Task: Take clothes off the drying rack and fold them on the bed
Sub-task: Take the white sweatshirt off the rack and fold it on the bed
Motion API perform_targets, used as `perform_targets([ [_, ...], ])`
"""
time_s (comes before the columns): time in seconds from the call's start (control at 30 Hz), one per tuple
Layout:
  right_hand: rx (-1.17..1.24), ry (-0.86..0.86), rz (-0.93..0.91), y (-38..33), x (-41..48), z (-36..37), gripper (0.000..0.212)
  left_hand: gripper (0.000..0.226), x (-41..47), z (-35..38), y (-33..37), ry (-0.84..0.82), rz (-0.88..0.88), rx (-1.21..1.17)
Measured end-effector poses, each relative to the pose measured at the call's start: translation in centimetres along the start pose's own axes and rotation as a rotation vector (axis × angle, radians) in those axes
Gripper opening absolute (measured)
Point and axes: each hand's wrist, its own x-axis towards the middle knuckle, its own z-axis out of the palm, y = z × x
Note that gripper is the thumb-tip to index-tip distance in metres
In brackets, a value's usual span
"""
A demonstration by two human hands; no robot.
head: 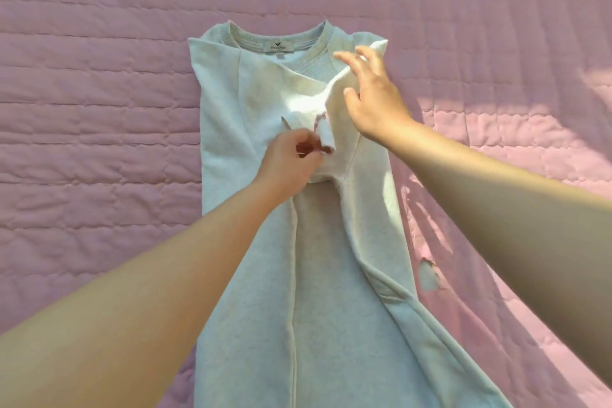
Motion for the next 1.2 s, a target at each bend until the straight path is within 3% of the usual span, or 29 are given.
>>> perform_targets([
  [0.13, -0.067, -0.047, 0.126, 0.1, 0.9, -0.4, 0.033, 0.020, -1.1, 0.3, 0.0, -0.261, -0.046, 0.131],
  [0.2, -0.109, -0.084, 0.197, 0.6, 0.9, -0.2, 0.028, 0.028, -1.4, 0.3, 0.5, -0.279, -0.143, 0.077],
  [0.27, -0.094, 0.003, 0.235, 1.1, 0.6, -0.1, 0.014, 0.033, -1.1, 0.5, 1.0, -0.195, -0.275, -0.054],
  [0.4, 0.075, 0.172, 0.341, 1.7, -0.3, 0.1, 0.032, 0.018, 0.3, 1.1, 0.7, 0.110, -0.576, -0.316],
  [0.57, 0.339, 0.158, 0.587, 2.7, -1.0, 0.0, 0.079, 0.012, 1.1, 0.7, 1.9, -0.020, -0.788, -0.626],
  [0.63, 0.488, 0.119, 0.664, 3.1, -1.0, -0.1, 0.082, 0.017, 1.4, 0.8, 2.2, -0.040, -0.781, -0.620],
  [0.67, 0.564, 0.104, 0.695, 2.9, -1.1, -0.1, 0.070, 0.018, 1.6, 0.9, 2.3, -0.032, -0.751, -0.603],
  [0.73, 0.664, 0.102, 0.714, 2.9, -0.7, -0.2, 0.021, 0.019, 2.2, 0.8, 3.1, -0.023, -0.616, -0.647],
  [0.83, 0.745, 0.165, 0.648, 2.7, 0.7, -0.8, 0.027, 0.017, 3.5, -1.5, 4.7, -0.057, -0.379, -0.854],
  [0.93, 0.849, 0.128, 0.530, 1.7, 2.0, -1.2, 0.026, 0.038, 4.9, -4.3, 4.3, -0.011, -0.370, -1.052],
  [1.0, 0.660, 0.018, 0.450, 1.5, 2.2, -0.5, 0.028, 0.052, 5.2, -4.8, 3.2, 0.011, -0.397, -0.951],
  [1.13, 0.158, -0.220, 0.276, 2.3, 1.4, 1.5, 0.067, 0.089, 4.3, -4.7, 1.2, 0.147, -0.463, -0.822],
  [1.2, 0.030, -0.334, 0.275, 2.4, 0.9, 1.9, 0.084, 0.082, 4.3, -5.2, 0.3, 0.198, -0.415, -0.732],
])
